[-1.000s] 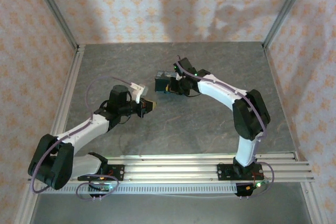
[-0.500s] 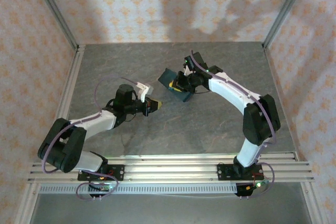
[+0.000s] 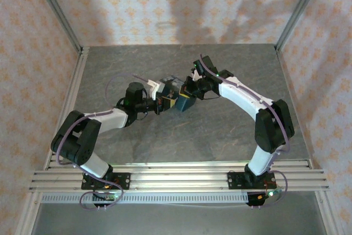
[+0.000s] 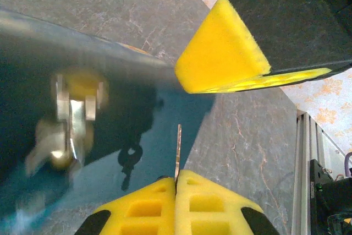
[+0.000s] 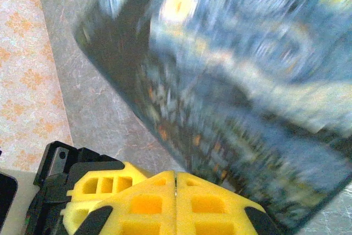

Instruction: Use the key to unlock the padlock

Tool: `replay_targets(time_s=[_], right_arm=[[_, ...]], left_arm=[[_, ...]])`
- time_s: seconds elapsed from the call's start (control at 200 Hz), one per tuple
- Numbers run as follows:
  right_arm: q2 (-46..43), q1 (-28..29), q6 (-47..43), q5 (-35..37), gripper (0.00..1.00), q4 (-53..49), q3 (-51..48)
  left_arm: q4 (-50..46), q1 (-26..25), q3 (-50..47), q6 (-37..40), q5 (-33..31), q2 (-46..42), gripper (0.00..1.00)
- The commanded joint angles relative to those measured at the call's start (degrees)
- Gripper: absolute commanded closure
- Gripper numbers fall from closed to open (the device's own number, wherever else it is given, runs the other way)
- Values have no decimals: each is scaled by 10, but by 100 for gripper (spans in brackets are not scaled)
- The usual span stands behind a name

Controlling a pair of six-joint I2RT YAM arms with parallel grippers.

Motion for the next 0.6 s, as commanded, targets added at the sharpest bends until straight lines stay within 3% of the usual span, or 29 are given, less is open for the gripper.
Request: replay_targets(time_s=[0.0, 0.12, 0.2, 0.34, 0.44, 0.525, 0.596], right_arm=[[-18, 1, -7, 20, 100, 1, -6], [-19, 2, -18, 47, 100, -3, -14], [-29, 11, -32, 88, 100, -14, -16], [-31, 80, -58, 225, 100, -58, 2], [-19, 150, -51, 322, 94, -46, 0], [10, 199, -45, 356, 92, -31, 11], [44, 218, -36, 344, 92, -21, 21]], left_arm=[[16, 19, 2, 0, 11, 3, 100], [-37, 37, -8, 21, -14, -22, 100], [-113, 47, -10, 47, -69, -57, 100], [-208, 81, -19, 45, -175, -114, 100], [-242, 108, -25, 27, -242, -143, 100], [-255, 125, -21, 22, -268, -149, 100], [-257, 133, -8, 16, -262, -132, 100]])
